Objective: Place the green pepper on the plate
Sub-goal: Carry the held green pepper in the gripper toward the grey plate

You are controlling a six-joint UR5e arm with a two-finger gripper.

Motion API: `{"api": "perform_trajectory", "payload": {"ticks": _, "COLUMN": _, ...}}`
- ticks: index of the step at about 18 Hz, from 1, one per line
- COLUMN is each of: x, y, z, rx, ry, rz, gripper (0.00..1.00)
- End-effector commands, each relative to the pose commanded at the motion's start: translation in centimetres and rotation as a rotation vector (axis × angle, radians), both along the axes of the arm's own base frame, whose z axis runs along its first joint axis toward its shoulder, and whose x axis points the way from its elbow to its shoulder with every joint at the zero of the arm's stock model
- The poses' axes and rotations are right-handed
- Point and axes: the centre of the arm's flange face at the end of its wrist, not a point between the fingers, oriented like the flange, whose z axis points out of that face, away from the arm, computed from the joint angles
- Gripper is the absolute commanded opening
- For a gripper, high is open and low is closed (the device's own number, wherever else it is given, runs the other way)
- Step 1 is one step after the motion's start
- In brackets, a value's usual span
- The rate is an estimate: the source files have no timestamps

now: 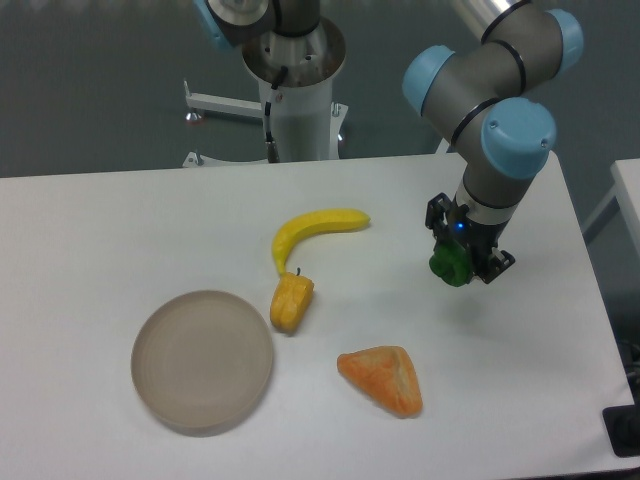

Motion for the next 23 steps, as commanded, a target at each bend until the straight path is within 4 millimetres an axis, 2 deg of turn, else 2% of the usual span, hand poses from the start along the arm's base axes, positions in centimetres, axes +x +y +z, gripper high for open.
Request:
{"api": "perform_trajectory", "payload": {"ticks": 5, "x": -0.1, "y": 0.1, "z": 0.1, "rx": 0.002, "ry": 0.002, "rz": 0.005, "gripper": 0.37}}
{"api": "perform_trajectory", "payload": {"ticks": 11, "x": 1.3, "y": 1.2, "z": -0.6, "rx": 0.020, "ry": -0.006, "rz": 0.107, "gripper": 0.36}}
{"api": "perform_trajectory", "payload": {"ticks": 12, "x": 3.0, "y": 1.9, "z": -0.6, "rx": 0.037, "ry": -0.016, "rz": 0.090, "gripper": 0.35}}
{"api": "perform_trajectory", "payload": {"ticks": 14, "x": 6.5, "y": 2.8, "z": 0.2, "rx": 0.092, "ry": -0.008, "rz": 0.163, "gripper": 0.34}}
{"api": "perform_trajectory", "payload": {"ticks": 16, "x": 12.5, "y": 5.6, "z": 0.4, "rx": 0.124, "ry": 0.001, "rz": 0.205, "gripper": 0.34}}
{"api": "perform_trajectory", "payload": {"ticks": 19, "x": 18.5, "y": 8.6, "z": 0.6, "rx": 0.131, "ry": -0.014, "rz": 0.235, "gripper": 0.34}}
{"api": "perform_trajectory", "payload": {"ticks": 20, "x": 20.2, "y": 9.3, "z": 0.4, "rx": 0.128, "ry": -0.019, "rz": 0.247, "gripper": 0.34}}
{"api": "perform_trajectory", "payload": {"ticks": 22, "x": 25.5, "y": 11.1, "z": -0.4, "rx": 0.114, "ry": -0.037, "rz": 0.249, "gripper": 0.34}}
{"api": "perform_trajectory", "payload": {"ticks": 23, "x": 27.1, "y": 11.6, "z": -0.6, "rx": 0.111, "ry": -0.043, "rz": 0.249, "gripper": 0.34}}
